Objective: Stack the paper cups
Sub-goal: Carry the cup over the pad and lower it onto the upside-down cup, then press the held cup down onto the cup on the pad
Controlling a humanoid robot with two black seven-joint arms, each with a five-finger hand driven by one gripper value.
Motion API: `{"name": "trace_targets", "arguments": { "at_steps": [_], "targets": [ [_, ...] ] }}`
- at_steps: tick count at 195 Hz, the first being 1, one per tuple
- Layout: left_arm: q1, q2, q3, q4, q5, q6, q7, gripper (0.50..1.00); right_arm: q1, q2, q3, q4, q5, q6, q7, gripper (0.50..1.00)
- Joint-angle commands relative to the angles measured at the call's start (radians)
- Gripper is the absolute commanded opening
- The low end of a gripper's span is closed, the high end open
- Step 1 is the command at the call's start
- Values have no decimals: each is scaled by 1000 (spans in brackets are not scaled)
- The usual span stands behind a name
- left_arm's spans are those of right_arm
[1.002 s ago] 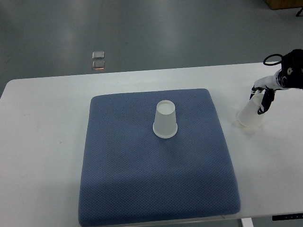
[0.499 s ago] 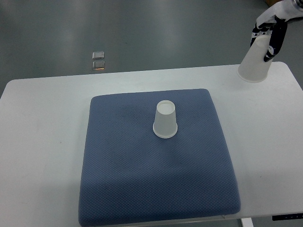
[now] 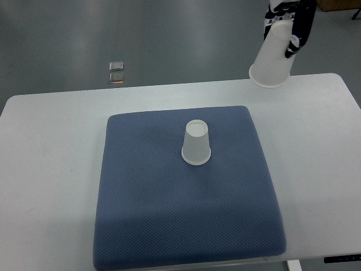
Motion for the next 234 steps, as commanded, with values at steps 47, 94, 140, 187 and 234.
{"name": "trace_targets", "arguments": {
  "at_steps": [47, 94, 140, 187, 234],
  "targets": [
    [0, 0, 1, 0, 1, 0, 1, 1000, -52, 247, 45, -23, 141, -96, 0, 711],
    [0, 0, 3, -1, 0, 0, 1, 1000, -135, 253, 50, -47, 144, -148, 0, 711],
    [0, 0, 4, -1, 1, 0, 1, 1000, -198, 253, 76, -47, 146, -191, -2, 713],
    [0, 0, 4, -1, 0, 0, 1, 1000, -235, 253, 77, -47, 190, -213, -2, 717],
    [0, 0, 4, -1, 0, 0, 1, 1000, -258, 253, 77, -47, 197, -227, -2, 719]
  ]
}}
